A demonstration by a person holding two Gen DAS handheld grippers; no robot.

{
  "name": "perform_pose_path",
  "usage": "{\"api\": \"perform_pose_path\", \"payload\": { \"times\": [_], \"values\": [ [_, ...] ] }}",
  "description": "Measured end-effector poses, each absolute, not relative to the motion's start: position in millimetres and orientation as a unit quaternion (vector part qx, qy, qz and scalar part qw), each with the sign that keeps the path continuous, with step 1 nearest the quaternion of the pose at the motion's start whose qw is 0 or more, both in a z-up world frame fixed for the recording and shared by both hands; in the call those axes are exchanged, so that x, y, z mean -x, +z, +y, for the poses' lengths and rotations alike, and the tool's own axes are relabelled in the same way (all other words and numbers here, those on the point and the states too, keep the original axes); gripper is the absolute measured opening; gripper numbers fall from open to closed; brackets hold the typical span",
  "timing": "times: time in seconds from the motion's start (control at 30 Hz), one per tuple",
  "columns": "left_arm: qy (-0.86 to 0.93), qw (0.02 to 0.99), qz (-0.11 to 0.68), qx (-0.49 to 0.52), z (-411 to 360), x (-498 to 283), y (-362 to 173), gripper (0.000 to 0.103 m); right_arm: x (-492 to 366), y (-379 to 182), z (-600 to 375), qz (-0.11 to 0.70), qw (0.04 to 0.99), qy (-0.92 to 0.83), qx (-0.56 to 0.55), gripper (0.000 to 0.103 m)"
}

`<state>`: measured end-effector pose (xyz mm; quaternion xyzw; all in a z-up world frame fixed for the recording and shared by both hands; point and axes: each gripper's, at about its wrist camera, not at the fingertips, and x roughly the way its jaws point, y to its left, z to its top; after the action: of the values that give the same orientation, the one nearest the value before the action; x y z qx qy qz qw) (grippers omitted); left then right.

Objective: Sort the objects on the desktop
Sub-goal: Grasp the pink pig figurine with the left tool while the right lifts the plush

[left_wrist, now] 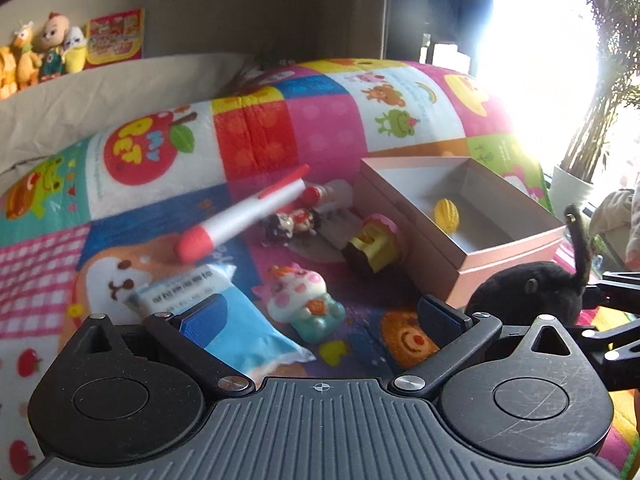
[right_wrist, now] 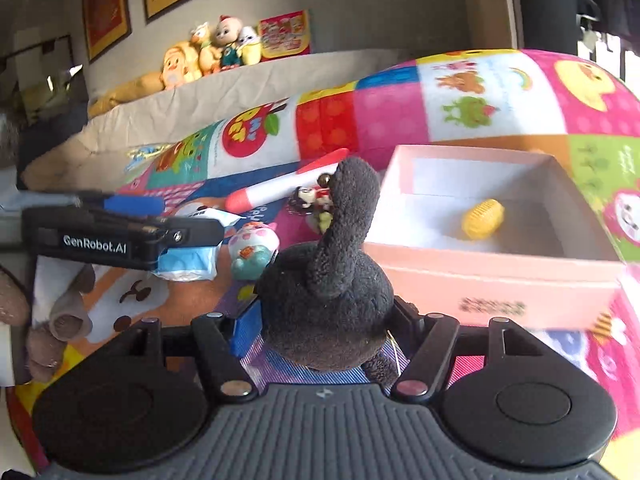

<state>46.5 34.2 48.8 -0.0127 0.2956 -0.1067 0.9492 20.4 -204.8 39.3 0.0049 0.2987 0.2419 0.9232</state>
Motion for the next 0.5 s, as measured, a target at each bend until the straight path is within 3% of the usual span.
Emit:
{"api": "perform_pose_path", "payload": {
  "times": [0.37, 0.43, 0.5],
  "values": [
    [-0.061, 0.943, 0.326, 0.019, 20.5, -90.8, 20.0, 0.101, -1.4, 15.3, -268.4, 0.293, 0.942, 0.155, -0.052, 0.073],
    [-0.052, 0.943, 0.33, 0.006, 22.1, -97.9, 16.9, 0.094, -1.8, 12.0, -268.0, 0.281, 0.946, 0.151, -0.057, 0.077],
    [-0.047, 0.94, 0.339, -0.006, 21.8, -104.9, 12.8, 0.078, -3.1, 6.9, -263.1, 0.278, 0.948, 0.147, -0.052, 0.081]
  ]
}}
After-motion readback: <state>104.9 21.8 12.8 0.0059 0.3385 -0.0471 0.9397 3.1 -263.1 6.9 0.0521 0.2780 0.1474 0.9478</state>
